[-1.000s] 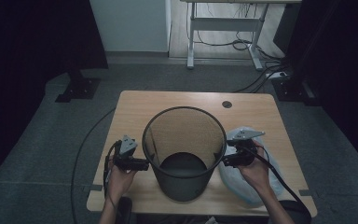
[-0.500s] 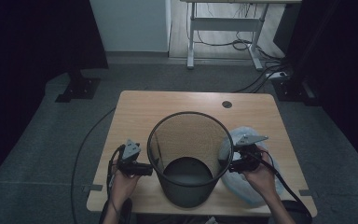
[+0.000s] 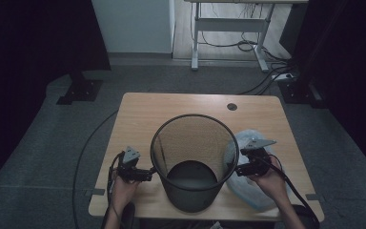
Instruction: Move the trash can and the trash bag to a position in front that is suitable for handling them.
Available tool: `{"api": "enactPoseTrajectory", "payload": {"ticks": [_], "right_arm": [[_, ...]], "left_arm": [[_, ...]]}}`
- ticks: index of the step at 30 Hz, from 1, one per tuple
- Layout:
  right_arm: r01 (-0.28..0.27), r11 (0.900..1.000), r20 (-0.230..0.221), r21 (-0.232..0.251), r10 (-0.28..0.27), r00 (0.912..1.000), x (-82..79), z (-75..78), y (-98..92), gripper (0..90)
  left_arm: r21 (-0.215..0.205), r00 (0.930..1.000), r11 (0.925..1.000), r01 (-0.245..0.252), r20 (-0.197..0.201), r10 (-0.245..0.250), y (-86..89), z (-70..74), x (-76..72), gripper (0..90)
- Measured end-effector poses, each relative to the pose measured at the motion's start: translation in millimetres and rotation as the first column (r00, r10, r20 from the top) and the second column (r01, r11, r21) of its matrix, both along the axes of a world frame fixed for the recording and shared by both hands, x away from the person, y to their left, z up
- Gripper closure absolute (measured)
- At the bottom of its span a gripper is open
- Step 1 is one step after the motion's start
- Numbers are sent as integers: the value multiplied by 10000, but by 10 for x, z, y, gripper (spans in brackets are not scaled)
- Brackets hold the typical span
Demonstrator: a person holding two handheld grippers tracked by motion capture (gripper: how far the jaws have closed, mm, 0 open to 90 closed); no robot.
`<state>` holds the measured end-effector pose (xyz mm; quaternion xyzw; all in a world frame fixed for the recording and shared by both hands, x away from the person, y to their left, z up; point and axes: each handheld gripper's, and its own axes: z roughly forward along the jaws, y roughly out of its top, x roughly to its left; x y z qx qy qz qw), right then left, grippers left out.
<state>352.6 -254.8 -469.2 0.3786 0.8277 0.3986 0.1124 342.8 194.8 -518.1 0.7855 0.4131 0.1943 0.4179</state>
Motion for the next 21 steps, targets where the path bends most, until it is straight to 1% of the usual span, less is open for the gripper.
{"api": "enactPoseTrajectory", "payload": {"ticks": [1,2,3,5,7,8,13,19,21], "right_arm": [[-37,9999,-290,161,42,9996,14,-11,-26,150],[-138,9996,-402,263,148,9991,19,-20,-46,156],[-264,9991,-368,327,276,9989,23,-36,-84,169],[-249,9994,-255,232,255,9994,22,-60,-145,177],[-71,9999,-217,88,73,9997,22,-80,-204,174],[54,10000,-121,-39,-54,9999,23,-92,-251,170],[647,9975,43,-275,-646,9979,30,-151,-442,154],[1129,9918,-110,-595,-1137,9935,102,-299,-594,152],[1273,9893,-250,-711,-1293,9913,147,-380,-633,153]], "left_arm": [[30,10000,10000,-6,-44,6,11,-14,3,0],[34,9999,10000,-31,-108,32,25,-35,7,0],[15,9999,10000,-49,-148,49,34,-51,9,0],[43,9997,10000,-49,-221,50,49,-73,13,0],[58,9995,10000,-49,-307,51,53,-101,19,0],[99,9994,9999,-32,-346,35,52,-112,23,0],[320,9986,9995,47,-524,-30,31,-165,38,0],[393,9979,9992,91,-638,-66,13,-193,44,0],[434,9975,9990,102,-701,-71,11,-208,49,0]]}}
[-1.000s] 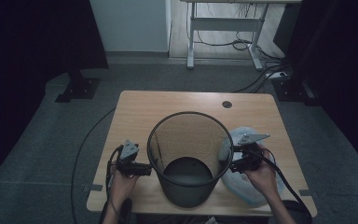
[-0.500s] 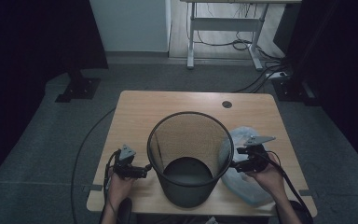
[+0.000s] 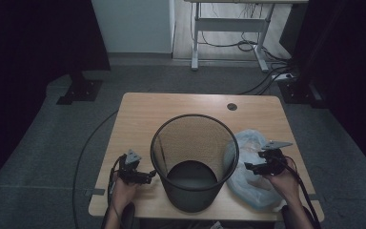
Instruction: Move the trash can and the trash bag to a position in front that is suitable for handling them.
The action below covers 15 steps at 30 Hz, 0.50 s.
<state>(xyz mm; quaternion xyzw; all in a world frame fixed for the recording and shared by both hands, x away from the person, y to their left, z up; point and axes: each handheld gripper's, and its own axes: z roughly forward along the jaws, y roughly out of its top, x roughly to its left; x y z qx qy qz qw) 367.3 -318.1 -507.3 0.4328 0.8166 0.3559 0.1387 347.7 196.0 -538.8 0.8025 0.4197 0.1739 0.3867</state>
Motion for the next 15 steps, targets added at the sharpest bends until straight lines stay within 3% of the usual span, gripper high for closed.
{"api": "enactPoseTrajectory", "payload": {"ticks": [8,13,15], "right_arm": [[194,9994,-708,-273,-213,9973,122,-277,-53,164],[265,9993,-1022,-247,-289,9943,158,-371,-29,136],[305,9989,-746,-356,-331,9967,154,-388,-12,134]], "left_arm": [[460,9994,9988,161,-304,-147,-48,-81,17,0],[816,9985,9964,233,-507,-192,-62,-126,26,0],[900,9983,9957,215,-562,-164,-60,-137,26,0]]}}
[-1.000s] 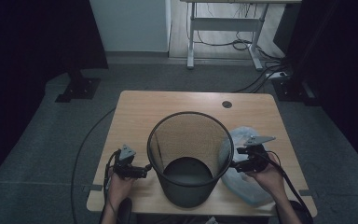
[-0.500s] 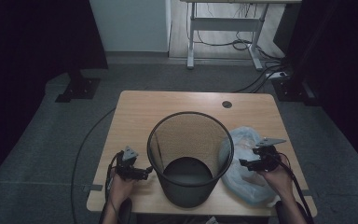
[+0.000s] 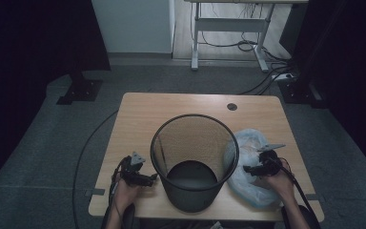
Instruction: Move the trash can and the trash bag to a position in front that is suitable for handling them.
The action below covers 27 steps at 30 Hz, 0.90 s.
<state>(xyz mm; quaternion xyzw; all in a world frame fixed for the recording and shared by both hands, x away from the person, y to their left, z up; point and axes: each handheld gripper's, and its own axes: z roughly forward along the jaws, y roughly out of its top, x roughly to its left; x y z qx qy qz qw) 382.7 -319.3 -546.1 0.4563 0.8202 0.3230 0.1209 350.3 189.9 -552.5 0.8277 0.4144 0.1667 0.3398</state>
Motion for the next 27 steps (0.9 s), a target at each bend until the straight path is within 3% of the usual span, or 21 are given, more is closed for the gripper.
{"api": "enactPoseTrajectory", "payload": {"ticks": [5,11,24,25,27], "right_arm": [[-255,9983,763,-529,295,9967,-48,-77,62,58],[-271,9994,1200,-220,295,9923,-65,-143,49,0],[-150,9998,1286,-147,168,9916,-78,-153,56,0],[-98,9999,1322,-127,114,9912,-81,-152,56,20],[-214,9998,1546,37,206,9878,-99,-137,53,208]], "left_arm": [[218,10000,9998,24,63,-25,-14,-18,-2,0],[195,9999,9998,-54,91,52,-19,-23,-6,0],[190,9998,9997,-150,92,148,-16,-22,-6,0],[189,9998,9997,-158,92,156,-16,-22,-6,0],[179,9998,9997,-178,89,177,-16,-22,-5,0]]}}
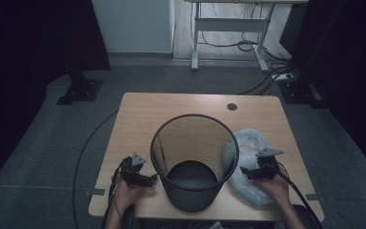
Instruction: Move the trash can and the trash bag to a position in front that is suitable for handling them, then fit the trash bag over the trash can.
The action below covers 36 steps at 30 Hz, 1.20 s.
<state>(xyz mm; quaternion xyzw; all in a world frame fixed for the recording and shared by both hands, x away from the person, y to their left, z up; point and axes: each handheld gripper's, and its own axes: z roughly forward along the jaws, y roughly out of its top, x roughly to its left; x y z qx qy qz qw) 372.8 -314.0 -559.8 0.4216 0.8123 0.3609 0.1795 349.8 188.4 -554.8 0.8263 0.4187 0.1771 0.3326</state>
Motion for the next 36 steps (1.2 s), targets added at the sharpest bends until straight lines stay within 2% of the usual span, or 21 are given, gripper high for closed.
{"api": "enactPoseTrajectory", "payload": {"ticks": [1,2,5,7,10,20,36], "right_arm": [[-265,9996,87,75,264,9996,-14,22,3,310],[-395,9992,80,89,394,9992,-23,34,11,369],[-459,9989,-24,73,459,9989,-37,65,22,579],[-437,9990,-163,70,438,9989,-36,82,23,671],[-470,9988,-317,100,473,9984,-31,96,17,740],[-490,9976,-209,495,501,9985,-57,242,3,790],[-705,9958,668,592,665,9956,-153,618,-50,798]], "left_arm": [[-2,10000,10000,-1,-1,1,1,0,0,0],[-3,10000,10000,-7,-3,7,0,0,0,0],[-2,10000,10000,-19,0,19,0,0,0,0],[1,10000,10000,-28,1,28,0,0,0,0],[2,10000,10000,-41,-2,41,-1,0,-1,0],[2,10000,10000,-53,2,53,-1,0,-1,0],[1,10000,10000,-75,10,75,-1,0,-1,0]]}}
